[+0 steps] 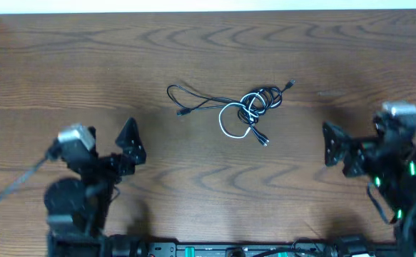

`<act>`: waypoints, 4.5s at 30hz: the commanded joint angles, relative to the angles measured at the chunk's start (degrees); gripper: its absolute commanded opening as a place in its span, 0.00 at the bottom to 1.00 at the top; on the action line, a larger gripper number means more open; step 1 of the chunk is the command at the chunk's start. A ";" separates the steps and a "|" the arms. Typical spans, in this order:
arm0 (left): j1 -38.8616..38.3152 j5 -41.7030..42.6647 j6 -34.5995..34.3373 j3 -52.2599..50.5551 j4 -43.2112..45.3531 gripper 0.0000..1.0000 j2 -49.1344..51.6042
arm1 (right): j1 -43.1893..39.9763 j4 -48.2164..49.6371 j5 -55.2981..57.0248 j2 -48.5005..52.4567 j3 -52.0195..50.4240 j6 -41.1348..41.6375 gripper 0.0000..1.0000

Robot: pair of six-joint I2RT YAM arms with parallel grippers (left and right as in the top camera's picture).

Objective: Untangle cables

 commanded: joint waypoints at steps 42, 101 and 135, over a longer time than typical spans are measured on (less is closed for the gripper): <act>-29.62 9.44 -25.92 30.99 -3.32 0.98 79.34 | -4.44 -12.11 -15.37 45.70 16.50 -1.75 0.60; -32.89 0.07 19.34 30.84 -12.04 0.11 83.30 | -4.37 -14.10 -7.67 45.70 12.31 0.55 0.63; -32.72 6.62 14.12 30.82 -12.02 0.12 82.44 | 4.55 29.07 -11.74 45.70 -23.87 0.48 0.34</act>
